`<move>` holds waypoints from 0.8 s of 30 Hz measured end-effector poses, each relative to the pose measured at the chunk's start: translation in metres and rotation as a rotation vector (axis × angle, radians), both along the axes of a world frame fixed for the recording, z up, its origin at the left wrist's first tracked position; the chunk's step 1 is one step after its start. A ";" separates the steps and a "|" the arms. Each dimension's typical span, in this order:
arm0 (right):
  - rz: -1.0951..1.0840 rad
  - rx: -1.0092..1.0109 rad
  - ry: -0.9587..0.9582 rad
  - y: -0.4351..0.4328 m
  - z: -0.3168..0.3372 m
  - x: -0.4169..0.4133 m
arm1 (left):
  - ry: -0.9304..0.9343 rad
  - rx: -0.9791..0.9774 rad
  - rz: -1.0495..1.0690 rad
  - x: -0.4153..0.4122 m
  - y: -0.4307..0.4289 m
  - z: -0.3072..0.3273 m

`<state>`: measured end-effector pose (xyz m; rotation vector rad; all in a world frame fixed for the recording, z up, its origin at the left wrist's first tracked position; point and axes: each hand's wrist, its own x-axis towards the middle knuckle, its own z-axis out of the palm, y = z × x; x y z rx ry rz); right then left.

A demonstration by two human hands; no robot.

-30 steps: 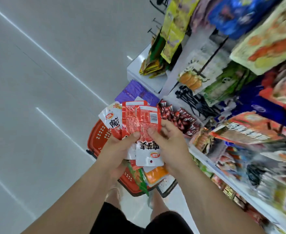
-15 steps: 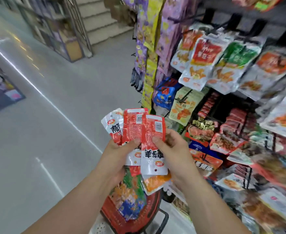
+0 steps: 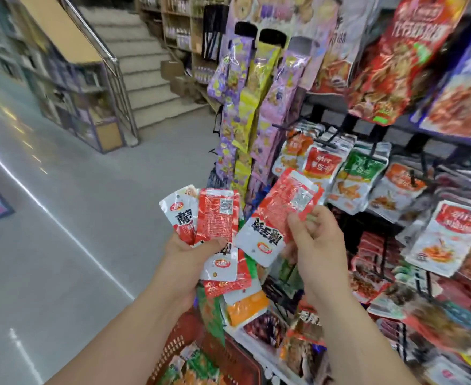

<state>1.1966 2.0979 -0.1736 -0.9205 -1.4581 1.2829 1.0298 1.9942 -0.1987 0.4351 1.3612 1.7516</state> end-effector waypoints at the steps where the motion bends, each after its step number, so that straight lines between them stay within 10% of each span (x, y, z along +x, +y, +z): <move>1: -0.046 0.057 0.023 -0.001 0.006 -0.003 | -0.002 0.009 -0.013 -0.010 0.001 0.002; 10: -0.005 0.265 -0.312 -0.039 0.022 -0.049 | 0.053 0.080 -0.138 -0.072 0.027 0.033; 24: -0.244 0.178 -0.031 -0.004 0.143 -0.023 | 0.176 0.365 -0.423 -0.037 0.066 0.155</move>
